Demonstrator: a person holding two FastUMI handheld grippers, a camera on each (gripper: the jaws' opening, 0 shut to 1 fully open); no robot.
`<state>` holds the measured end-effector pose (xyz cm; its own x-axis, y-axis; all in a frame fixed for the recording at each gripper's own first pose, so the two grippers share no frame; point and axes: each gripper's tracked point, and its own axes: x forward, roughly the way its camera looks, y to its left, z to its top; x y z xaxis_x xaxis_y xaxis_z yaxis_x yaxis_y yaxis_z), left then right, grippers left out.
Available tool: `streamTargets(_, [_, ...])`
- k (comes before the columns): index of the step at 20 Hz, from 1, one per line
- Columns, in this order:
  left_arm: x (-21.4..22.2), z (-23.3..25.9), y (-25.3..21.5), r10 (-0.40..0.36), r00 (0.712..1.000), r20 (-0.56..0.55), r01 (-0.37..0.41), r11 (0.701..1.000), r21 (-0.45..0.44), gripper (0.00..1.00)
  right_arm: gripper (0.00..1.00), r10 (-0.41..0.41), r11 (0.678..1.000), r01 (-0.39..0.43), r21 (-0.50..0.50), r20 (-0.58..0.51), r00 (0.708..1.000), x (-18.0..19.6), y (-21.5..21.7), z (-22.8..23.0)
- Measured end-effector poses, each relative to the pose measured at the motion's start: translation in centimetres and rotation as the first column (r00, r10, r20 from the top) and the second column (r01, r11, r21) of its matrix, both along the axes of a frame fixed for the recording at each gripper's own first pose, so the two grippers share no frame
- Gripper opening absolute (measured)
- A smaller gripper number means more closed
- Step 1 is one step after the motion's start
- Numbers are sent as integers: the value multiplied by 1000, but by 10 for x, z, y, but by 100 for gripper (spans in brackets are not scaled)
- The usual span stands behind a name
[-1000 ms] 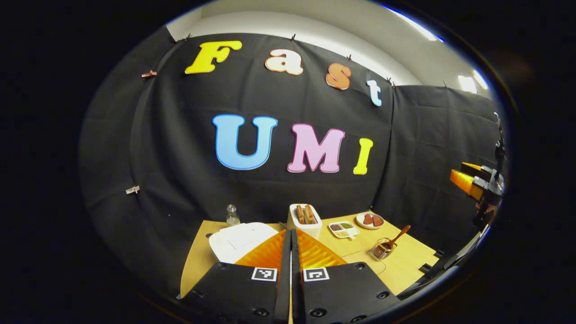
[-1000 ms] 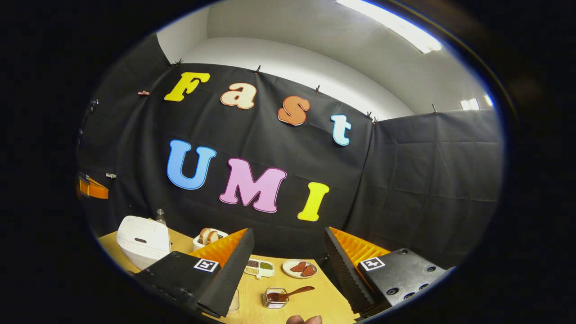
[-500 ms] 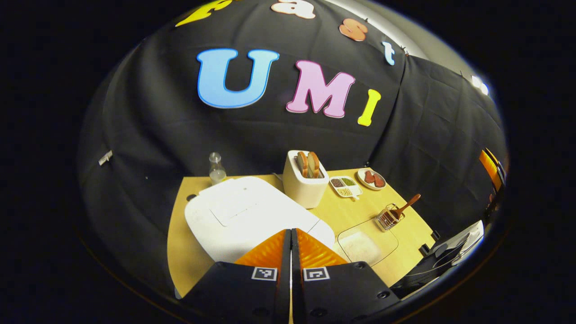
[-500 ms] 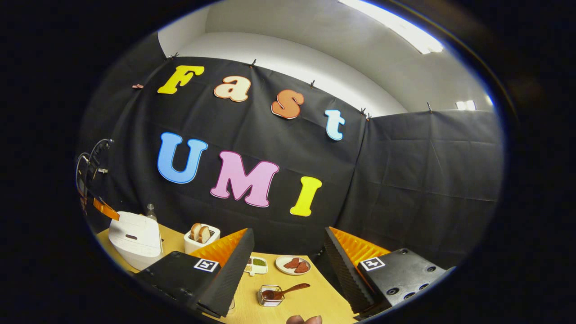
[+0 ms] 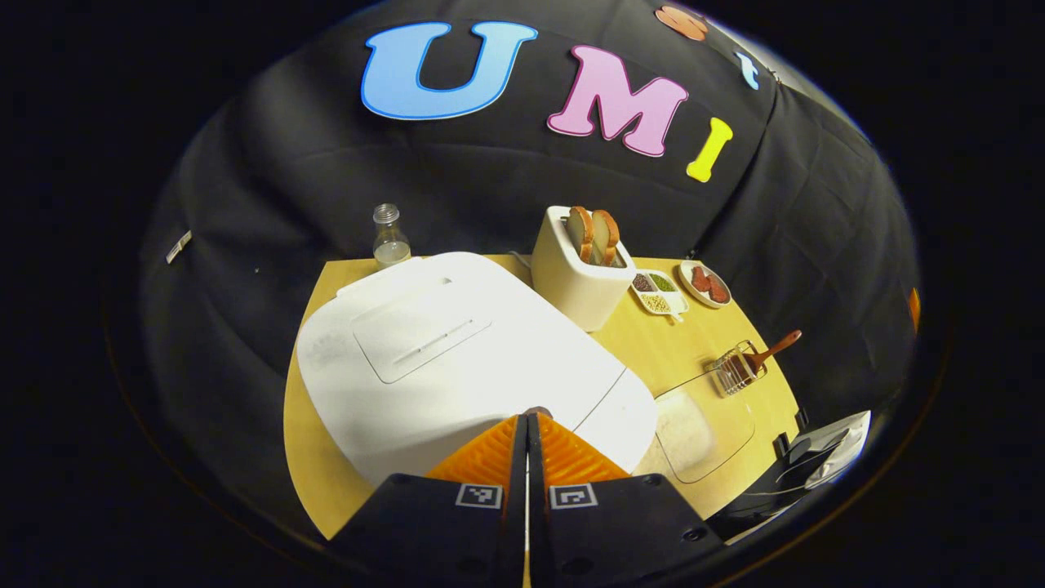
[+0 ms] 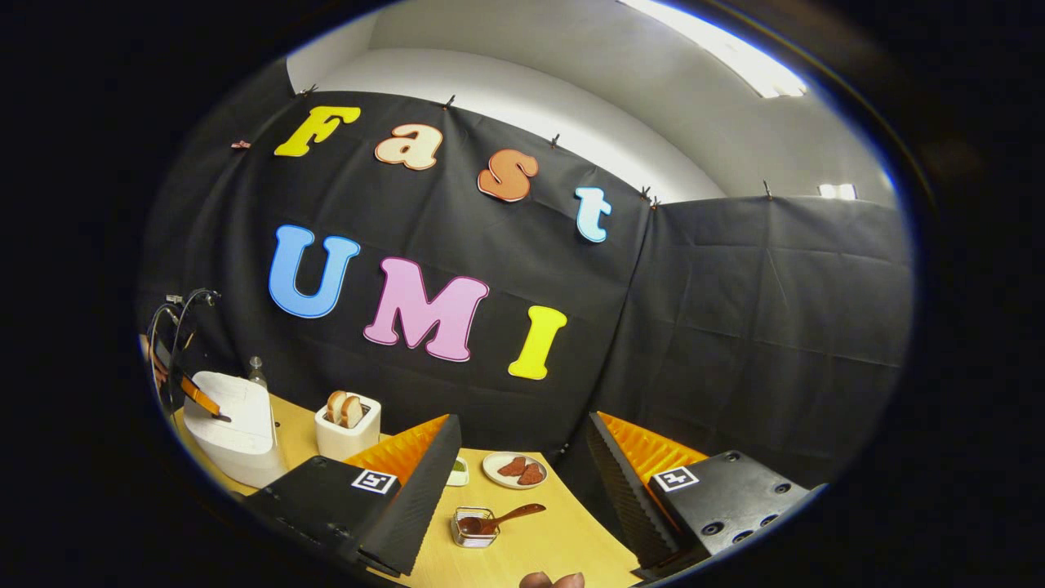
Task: Close the left gripper, press the button to open the rice cooker; take a wooden spoon from the chopstick holder with the right hand, scoop a spoonful of rice and pour it into the rice cooker, then put the wooden spoon back into the chopstick holder.
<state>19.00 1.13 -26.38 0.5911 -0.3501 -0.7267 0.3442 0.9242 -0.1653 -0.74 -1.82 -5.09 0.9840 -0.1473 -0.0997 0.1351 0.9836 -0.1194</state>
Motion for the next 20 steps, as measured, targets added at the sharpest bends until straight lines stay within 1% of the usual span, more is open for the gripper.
streamTargets(5, [1, -9, -3, -9, 1000, -24, 9, 1000, 6, 7, 97, -10, 1000, 10, 2, -18, 1000, 0, -2, -7])
streamTargets(8, [-3, -16, -3, -29, 999, -46, 30, 999, 26, 8, 98, -9, 1000, 9, 7, -17, 1000, 3, 0, -8])
streamTargets(11, [-3, -15, -3, -37, 998, -44, 39, 998, 49, 8, 98, 1, 1000, -1, 15, -22, 1000, 3, 5, -10])
streamTargets(13, [4, -1, -2, -29, 999, 17, 28, 997, 68, 8, 98, 4, 1000, -4, 4, -14, 1000, 3, 4, -8])
streamTargets(15, [12, 26, -1, -12, 991, 130, 1, 996, 85, 7, 98, -8, 1000, 8, -5, -5, 1000, 1, -3, -5])
streamTargets(16, [17, 40, 3, -11, 980, 197, -11, 994, 107, 8, 98, -14, 1000, 14, 0, -2, 1000, -1, -5, -5])
streamTargets(18, [29, 76, 12, -4, 937, 349, -54, 986, 156, 8, 98, -20, 1000, 20, 19, -6, 1000, -3, -9, -8])
streamTargets(19, [34, 96, 19, 12, 908, 420, -93, 981, 173, 8, 97, -23, 999, 23, 28, -10, 1000, -4, -12, -10])
streamTargets(20, [37, 117, 27, 39, 869, 493, -142, 975, 173, 7, 98, -25, 999, 26, 34, -12, 1000, -6, -14, -10])
